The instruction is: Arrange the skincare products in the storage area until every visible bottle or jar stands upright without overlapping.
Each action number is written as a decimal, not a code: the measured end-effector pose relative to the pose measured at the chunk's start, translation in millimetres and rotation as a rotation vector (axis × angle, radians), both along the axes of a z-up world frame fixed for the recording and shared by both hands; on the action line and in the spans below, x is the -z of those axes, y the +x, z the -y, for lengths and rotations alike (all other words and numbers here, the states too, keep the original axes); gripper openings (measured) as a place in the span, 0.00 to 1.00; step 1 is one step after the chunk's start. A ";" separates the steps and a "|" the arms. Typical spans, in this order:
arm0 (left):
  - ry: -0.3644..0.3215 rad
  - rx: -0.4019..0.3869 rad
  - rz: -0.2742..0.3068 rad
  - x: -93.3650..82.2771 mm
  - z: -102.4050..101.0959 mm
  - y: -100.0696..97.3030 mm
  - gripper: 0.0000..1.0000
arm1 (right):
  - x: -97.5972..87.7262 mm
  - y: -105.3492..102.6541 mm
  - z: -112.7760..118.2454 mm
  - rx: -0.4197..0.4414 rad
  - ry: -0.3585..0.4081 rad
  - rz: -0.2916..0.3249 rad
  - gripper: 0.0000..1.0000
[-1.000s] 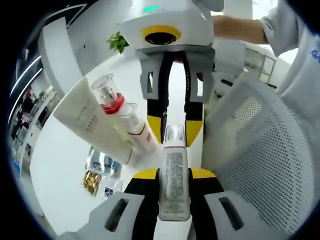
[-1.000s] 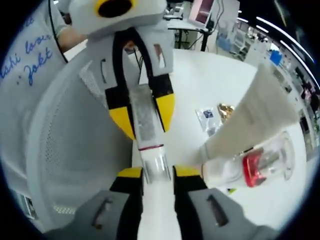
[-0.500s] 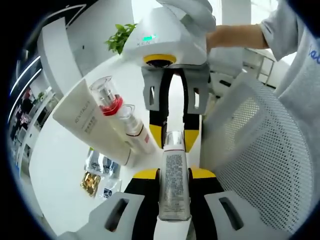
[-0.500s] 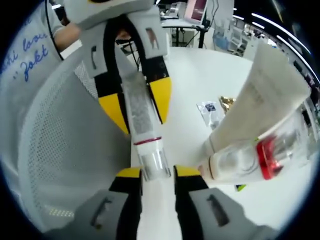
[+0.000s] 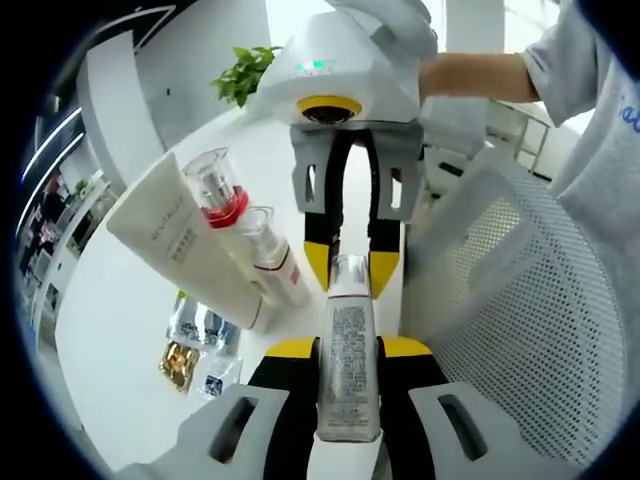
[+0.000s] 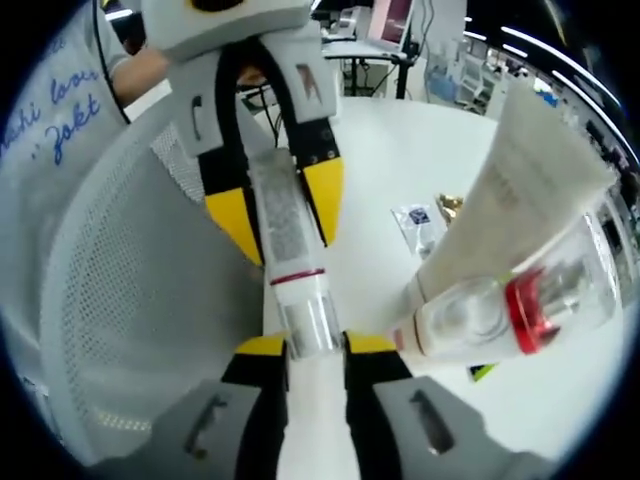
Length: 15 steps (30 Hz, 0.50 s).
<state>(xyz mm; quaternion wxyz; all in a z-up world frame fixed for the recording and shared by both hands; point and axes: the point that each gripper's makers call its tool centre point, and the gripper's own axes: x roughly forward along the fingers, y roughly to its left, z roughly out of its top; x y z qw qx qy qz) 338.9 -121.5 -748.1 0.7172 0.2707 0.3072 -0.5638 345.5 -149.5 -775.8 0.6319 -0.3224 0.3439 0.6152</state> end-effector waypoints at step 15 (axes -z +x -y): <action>0.010 -0.022 -0.027 10.8 -4.6 3.1 0.18 | -32.1 3.5 -4.1 0.014 0.068 0.032 0.20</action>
